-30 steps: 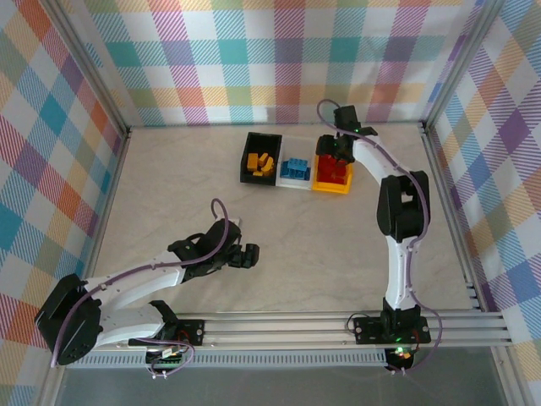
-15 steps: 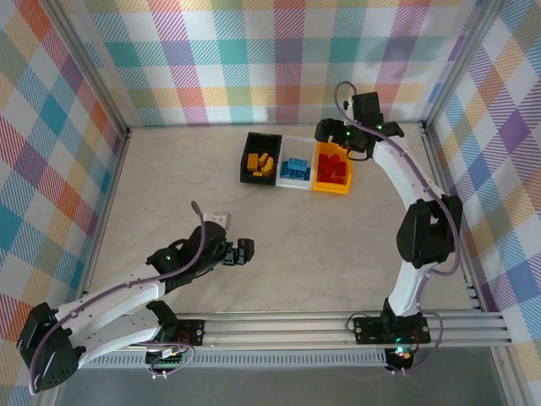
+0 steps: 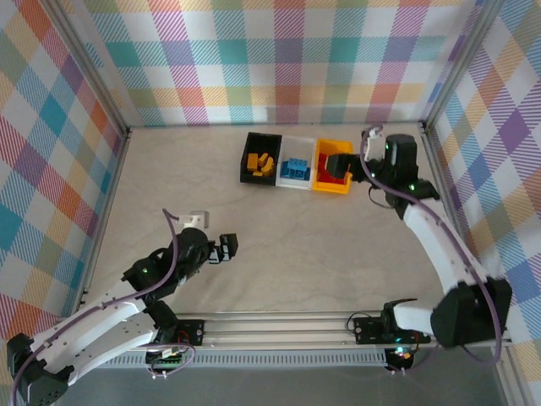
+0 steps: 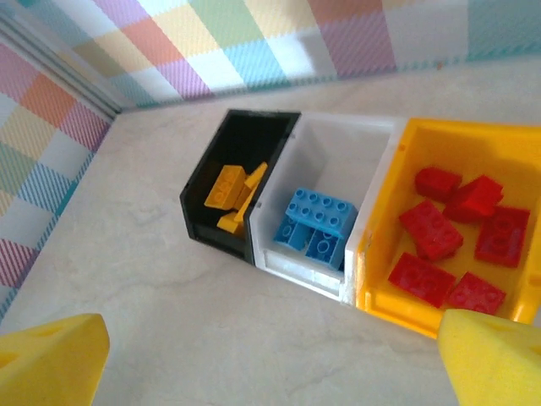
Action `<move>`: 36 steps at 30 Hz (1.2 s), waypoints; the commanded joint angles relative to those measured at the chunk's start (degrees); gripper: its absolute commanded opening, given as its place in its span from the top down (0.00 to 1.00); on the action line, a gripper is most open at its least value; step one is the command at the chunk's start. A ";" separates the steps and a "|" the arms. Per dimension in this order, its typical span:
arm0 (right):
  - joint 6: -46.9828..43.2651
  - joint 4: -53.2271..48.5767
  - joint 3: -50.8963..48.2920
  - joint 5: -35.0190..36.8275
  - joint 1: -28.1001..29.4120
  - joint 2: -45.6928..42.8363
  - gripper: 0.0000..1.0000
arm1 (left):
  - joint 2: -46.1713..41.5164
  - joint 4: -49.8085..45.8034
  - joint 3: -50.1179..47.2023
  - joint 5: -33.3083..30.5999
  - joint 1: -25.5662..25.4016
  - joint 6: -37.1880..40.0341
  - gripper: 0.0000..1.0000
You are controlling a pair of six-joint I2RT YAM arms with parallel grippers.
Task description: Sort the legos into containers by color
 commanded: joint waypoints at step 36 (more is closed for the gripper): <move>-16.06 59.98 -38.35 23.86 -4.17 14.51 0.00 | -3.82 24.97 -4.13 -23.11 8.37 28.31 0.00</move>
